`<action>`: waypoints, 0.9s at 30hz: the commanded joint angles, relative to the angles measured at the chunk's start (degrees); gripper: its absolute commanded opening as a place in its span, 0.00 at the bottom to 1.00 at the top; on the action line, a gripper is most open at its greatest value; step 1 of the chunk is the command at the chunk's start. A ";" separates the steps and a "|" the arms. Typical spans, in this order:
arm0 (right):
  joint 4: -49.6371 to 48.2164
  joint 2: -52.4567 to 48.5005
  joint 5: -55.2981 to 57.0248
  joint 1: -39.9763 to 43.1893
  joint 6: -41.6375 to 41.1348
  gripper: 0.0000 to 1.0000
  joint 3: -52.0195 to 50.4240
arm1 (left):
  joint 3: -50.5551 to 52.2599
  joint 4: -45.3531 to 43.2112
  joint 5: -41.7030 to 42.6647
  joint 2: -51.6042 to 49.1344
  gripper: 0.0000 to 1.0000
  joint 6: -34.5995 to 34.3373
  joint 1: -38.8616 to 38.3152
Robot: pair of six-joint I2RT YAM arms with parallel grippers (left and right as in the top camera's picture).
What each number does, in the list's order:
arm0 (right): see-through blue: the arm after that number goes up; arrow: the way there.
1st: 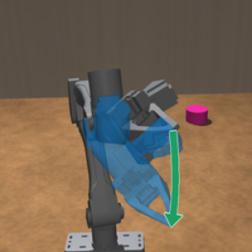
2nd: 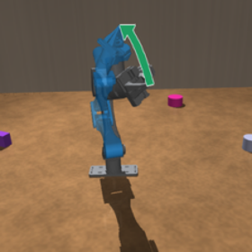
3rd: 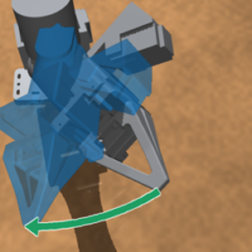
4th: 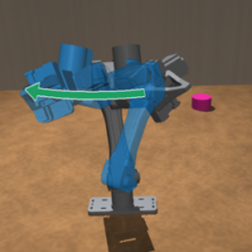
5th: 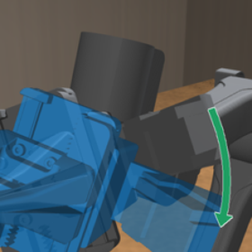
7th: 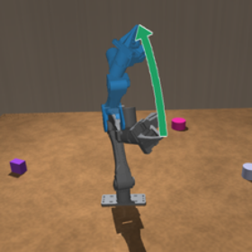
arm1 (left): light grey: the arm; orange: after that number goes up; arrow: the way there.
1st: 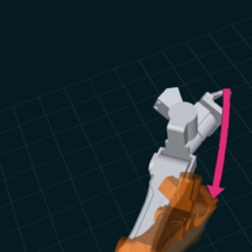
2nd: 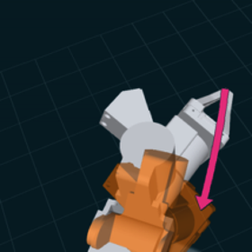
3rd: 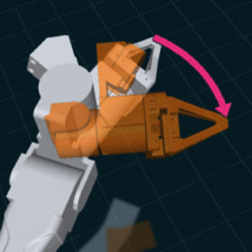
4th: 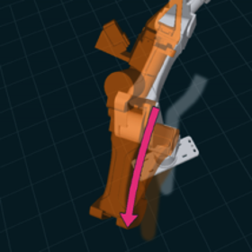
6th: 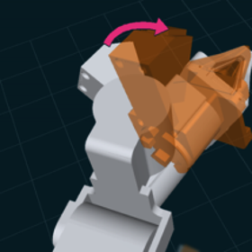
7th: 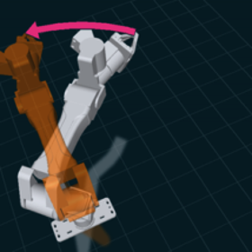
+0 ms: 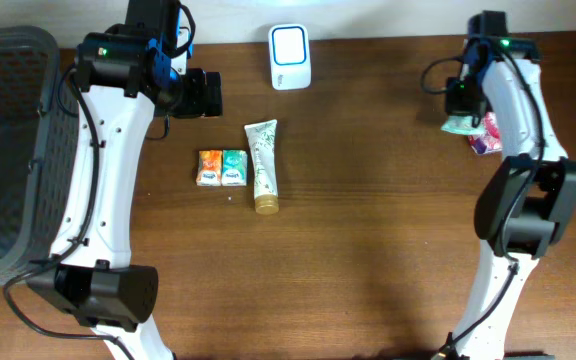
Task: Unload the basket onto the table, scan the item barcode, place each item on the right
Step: 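Place the green packet beside the purple pack on the right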
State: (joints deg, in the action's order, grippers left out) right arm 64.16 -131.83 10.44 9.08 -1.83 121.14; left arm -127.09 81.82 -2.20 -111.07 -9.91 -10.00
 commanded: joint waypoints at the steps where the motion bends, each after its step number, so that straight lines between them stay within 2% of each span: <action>1: 0.46 0.94 0.07 4.61 -8.50 0.04 0.04 | -0.46 -0.04 -0.42 0.17 0.99 0.13 0.31; 5: 3.10 4.48 -3.87 13.49 -30.08 0.04 0.04 | -0.46 -0.04 -0.42 0.17 0.99 0.13 0.31; 8: 7.52 4.11 -4.83 18.64 -40.09 0.04 -0.17 | -0.46 -0.04 -0.42 0.17 0.99 0.13 0.31; 11: 7.98 4.02 -5.95 21.40 -40.68 0.04 -2.73 | -0.46 -0.04 -0.42 0.17 0.99 0.13 0.31; 17: 3.08 4.00 -7.58 19.80 -40.72 0.10 -8.15 | -0.46 -0.04 -0.42 0.17 0.99 0.13 0.31; 19: 1.75 4.02 -14.47 19.23 -40.68 0.33 -8.66 | -0.46 -0.04 -0.42 0.17 0.99 0.13 0.31; 21: 1.53 4.04 -16.06 19.04 -40.68 0.33 -8.63 | -0.46 -0.04 -0.42 0.17 0.99 0.13 0.31; 24: 2.97 4.46 -16.04 19.10 -40.44 0.52 -8.28 | -0.48 -0.04 -0.42 0.17 0.99 0.13 0.31; 27: 3.30 7.52 -15.45 19.04 -38.27 0.58 -7.19 | -0.48 -0.04 -0.42 0.17 0.99 0.13 0.31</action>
State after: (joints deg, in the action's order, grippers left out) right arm 67.42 -129.99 -4.91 28.60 -41.67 112.68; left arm -127.09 81.82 -2.20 -111.07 -9.91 -10.00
